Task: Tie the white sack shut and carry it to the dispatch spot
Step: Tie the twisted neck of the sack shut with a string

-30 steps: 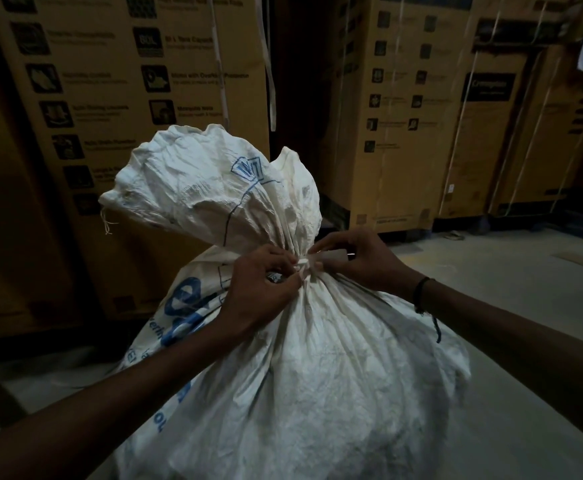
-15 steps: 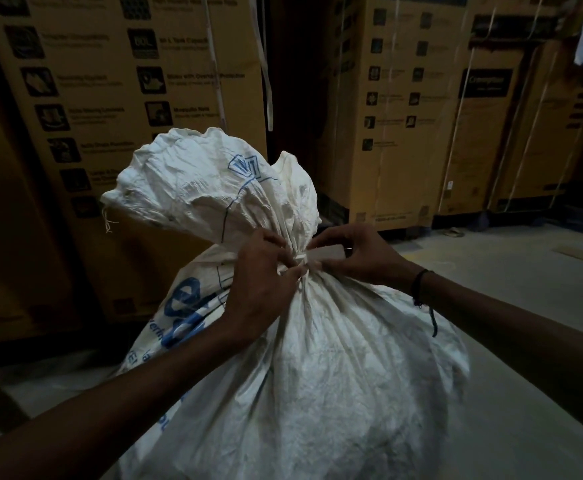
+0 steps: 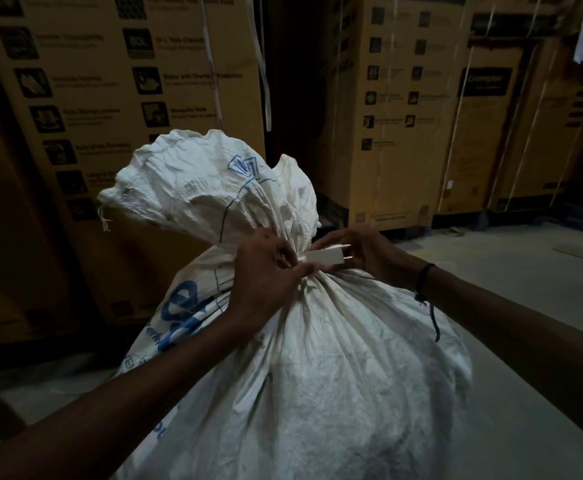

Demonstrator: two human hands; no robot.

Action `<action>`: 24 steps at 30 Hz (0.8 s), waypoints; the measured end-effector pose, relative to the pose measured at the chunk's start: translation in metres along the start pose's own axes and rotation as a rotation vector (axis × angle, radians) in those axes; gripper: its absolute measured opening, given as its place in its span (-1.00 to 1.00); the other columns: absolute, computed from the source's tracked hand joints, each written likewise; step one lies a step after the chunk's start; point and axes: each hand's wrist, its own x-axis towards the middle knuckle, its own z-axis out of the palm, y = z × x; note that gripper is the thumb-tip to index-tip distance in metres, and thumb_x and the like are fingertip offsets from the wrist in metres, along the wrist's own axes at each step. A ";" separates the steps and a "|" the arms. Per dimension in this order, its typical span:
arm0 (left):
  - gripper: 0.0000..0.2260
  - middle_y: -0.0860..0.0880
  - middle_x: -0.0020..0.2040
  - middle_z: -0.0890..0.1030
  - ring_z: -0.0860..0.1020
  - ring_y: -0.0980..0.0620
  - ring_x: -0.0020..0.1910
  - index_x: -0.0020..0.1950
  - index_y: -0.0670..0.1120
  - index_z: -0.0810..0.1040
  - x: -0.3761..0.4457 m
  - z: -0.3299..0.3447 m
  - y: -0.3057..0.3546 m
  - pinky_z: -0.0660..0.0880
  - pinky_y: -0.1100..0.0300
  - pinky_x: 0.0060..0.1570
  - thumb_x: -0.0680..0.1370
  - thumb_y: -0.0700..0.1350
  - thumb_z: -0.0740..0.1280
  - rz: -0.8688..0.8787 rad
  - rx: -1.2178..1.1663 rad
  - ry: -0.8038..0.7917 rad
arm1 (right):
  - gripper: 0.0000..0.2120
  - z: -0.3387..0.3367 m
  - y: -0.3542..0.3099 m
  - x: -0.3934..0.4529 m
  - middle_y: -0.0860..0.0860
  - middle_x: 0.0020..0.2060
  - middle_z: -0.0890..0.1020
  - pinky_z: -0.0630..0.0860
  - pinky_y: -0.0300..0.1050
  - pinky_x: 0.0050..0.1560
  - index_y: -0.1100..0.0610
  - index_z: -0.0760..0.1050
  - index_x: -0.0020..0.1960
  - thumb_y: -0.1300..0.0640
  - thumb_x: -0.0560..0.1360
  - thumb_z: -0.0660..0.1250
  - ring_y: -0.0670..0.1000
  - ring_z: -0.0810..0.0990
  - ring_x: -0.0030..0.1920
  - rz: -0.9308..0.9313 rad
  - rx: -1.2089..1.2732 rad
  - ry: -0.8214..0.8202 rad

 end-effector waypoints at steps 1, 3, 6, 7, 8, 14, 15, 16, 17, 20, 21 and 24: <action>-0.65 0.01 -0.21 0.59 0.58 0.21 -0.28 -0.28 -0.07 0.71 -0.001 -0.001 0.000 0.45 0.45 -0.36 0.24 0.15 0.71 0.007 -0.004 -0.011 | -0.62 -0.001 0.000 0.002 0.18 0.16 0.71 0.68 -0.14 0.07 0.39 0.63 0.24 0.16 0.67 0.17 0.12 0.71 0.10 0.005 -0.028 0.018; -0.68 0.01 -0.17 0.61 0.63 0.18 -0.30 -0.23 -0.10 0.73 -0.005 -0.004 -0.001 0.53 0.39 -0.34 0.27 0.08 0.72 0.009 -0.038 -0.040 | -0.73 -0.001 0.000 0.006 0.11 0.06 0.71 0.69 -0.20 -0.02 0.31 0.67 0.17 0.29 0.70 0.19 0.06 0.72 0.02 0.008 -0.087 0.045; -0.83 -0.01 -0.11 0.66 0.69 0.18 -0.26 -0.15 -0.11 0.73 -0.010 -0.009 -0.003 0.60 0.35 -0.29 0.39 -0.07 0.64 0.001 -0.107 -0.069 | -0.77 -0.002 0.003 0.009 0.17 0.08 0.70 0.68 -0.24 -0.06 0.31 0.66 0.19 0.42 0.65 0.26 -0.02 0.73 -0.03 -0.036 -0.139 0.026; -0.87 -0.02 -0.11 0.68 0.70 0.18 -0.25 -0.14 -0.11 0.74 -0.011 -0.010 -0.004 0.59 0.39 -0.29 0.42 -0.11 0.62 -0.004 -0.119 -0.069 | -0.73 -0.003 0.005 0.010 0.23 0.13 0.70 0.69 -0.22 -0.04 0.33 0.65 0.21 0.48 0.62 0.25 0.03 0.72 0.01 -0.055 -0.154 0.018; -0.89 -0.03 -0.12 0.71 0.71 0.18 -0.24 -0.12 -0.12 0.75 -0.012 -0.011 -0.005 0.57 0.42 -0.29 0.43 -0.13 0.61 -0.009 -0.127 -0.064 | -0.69 -0.004 0.007 0.011 0.28 0.17 0.69 0.70 -0.19 -0.01 0.34 0.65 0.23 0.51 0.59 0.25 0.10 0.71 0.05 -0.067 -0.166 0.017; -0.83 0.08 -0.22 0.73 0.69 0.24 -0.26 -0.07 -0.05 0.76 -0.010 -0.008 -0.003 0.53 0.48 -0.25 0.39 -0.11 0.65 -0.048 -0.113 -0.007 | -0.77 -0.005 0.009 0.013 0.26 0.15 0.71 0.71 -0.15 0.01 0.35 0.65 0.22 0.45 0.58 0.39 0.09 0.73 0.02 -0.099 -0.184 0.006; -0.82 0.10 -0.24 0.73 0.69 0.24 -0.25 -0.09 -0.04 0.76 -0.009 -0.006 -0.004 0.53 0.47 -0.25 0.37 -0.08 0.67 -0.053 -0.120 -0.003 | -0.77 -0.005 0.010 0.013 0.25 0.14 0.72 0.71 -0.15 0.01 0.36 0.65 0.22 0.44 0.57 0.40 0.08 0.73 0.02 -0.104 -0.192 0.008; -0.81 0.11 -0.25 0.72 0.69 0.24 -0.26 -0.11 -0.03 0.76 -0.008 -0.004 -0.004 0.55 0.45 -0.24 0.35 -0.06 0.68 -0.061 -0.130 -0.004 | -0.77 -0.005 0.010 0.013 0.26 0.14 0.72 0.71 -0.14 0.03 0.36 0.65 0.22 0.43 0.57 0.41 0.10 0.73 0.03 -0.110 -0.204 0.010; -0.79 0.11 -0.26 0.73 0.69 0.24 -0.27 -0.13 -0.03 0.76 -0.007 -0.002 -0.004 0.56 0.43 -0.24 0.34 -0.03 0.70 -0.071 -0.143 -0.005 | -0.76 -0.005 0.010 0.013 0.26 0.16 0.71 0.71 -0.13 0.05 0.36 0.65 0.23 0.42 0.57 0.42 0.12 0.73 0.04 -0.114 -0.214 0.008; -0.76 0.10 -0.30 0.72 0.67 0.25 -0.32 -0.17 -0.04 0.75 -0.005 0.002 -0.005 0.54 0.41 -0.28 0.30 0.01 0.72 -0.103 -0.183 -0.005 | -0.76 -0.006 0.010 0.012 0.25 0.18 0.70 0.71 -0.14 0.08 0.36 0.65 0.23 0.40 0.57 0.43 0.09 0.73 0.06 -0.119 -0.225 0.014; -0.76 0.10 -0.30 0.72 0.67 0.24 -0.33 -0.18 -0.04 0.75 -0.005 0.002 -0.006 0.54 0.40 -0.28 0.30 0.01 0.72 -0.104 -0.192 -0.013 | -0.77 -0.005 0.010 0.011 0.26 0.18 0.69 0.71 -0.15 0.06 0.37 0.64 0.22 0.40 0.57 0.43 0.07 0.73 0.03 -0.122 -0.226 0.016; -0.79 0.08 -0.28 0.73 0.69 0.21 -0.30 -0.15 -0.04 0.75 -0.003 -0.003 -0.009 0.58 0.35 -0.26 0.34 -0.01 0.69 -0.058 -0.183 -0.077 | -0.81 -0.001 0.011 0.013 0.30 0.07 0.66 0.68 -0.20 -0.07 0.37 0.63 0.17 0.42 0.56 0.44 0.01 0.70 -0.06 -0.137 -0.237 0.006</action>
